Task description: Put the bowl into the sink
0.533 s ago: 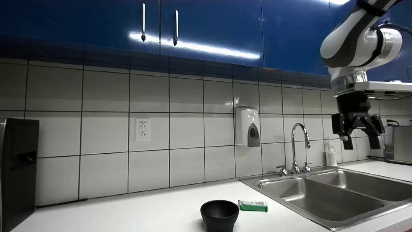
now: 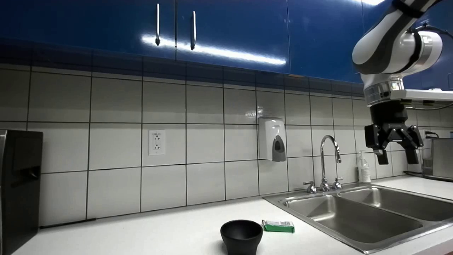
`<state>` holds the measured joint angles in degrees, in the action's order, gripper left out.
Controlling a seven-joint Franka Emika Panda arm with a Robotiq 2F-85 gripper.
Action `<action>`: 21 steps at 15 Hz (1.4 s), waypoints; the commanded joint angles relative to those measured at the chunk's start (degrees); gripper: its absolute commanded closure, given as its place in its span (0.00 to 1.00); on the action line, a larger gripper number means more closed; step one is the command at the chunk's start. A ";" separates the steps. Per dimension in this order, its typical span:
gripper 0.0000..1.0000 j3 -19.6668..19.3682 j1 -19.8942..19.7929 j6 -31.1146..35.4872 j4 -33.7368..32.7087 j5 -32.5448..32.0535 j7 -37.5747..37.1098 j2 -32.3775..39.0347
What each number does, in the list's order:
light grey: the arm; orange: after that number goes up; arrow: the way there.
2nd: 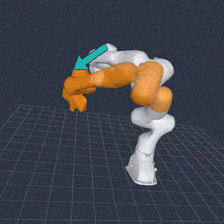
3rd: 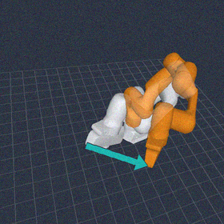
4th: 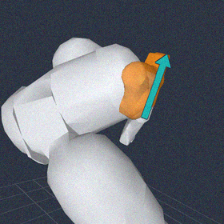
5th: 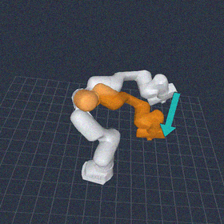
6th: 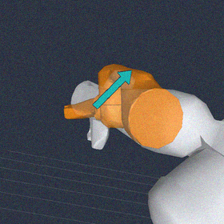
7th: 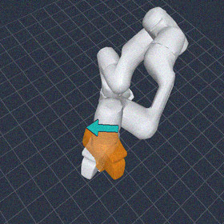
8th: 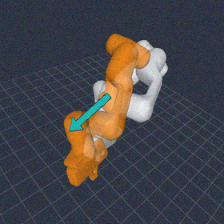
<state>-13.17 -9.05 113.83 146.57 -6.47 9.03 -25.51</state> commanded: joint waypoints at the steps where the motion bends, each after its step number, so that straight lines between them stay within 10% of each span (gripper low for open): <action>1: 0.00 0.55 -0.59 -0.05 -0.06 0.26 0.23 0.07; 21: 0.00 5.19 1.26 7.09 4.82 0.93 -4.37 -1.87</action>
<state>-10.03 -8.35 119.05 149.56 -6.02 7.34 -25.83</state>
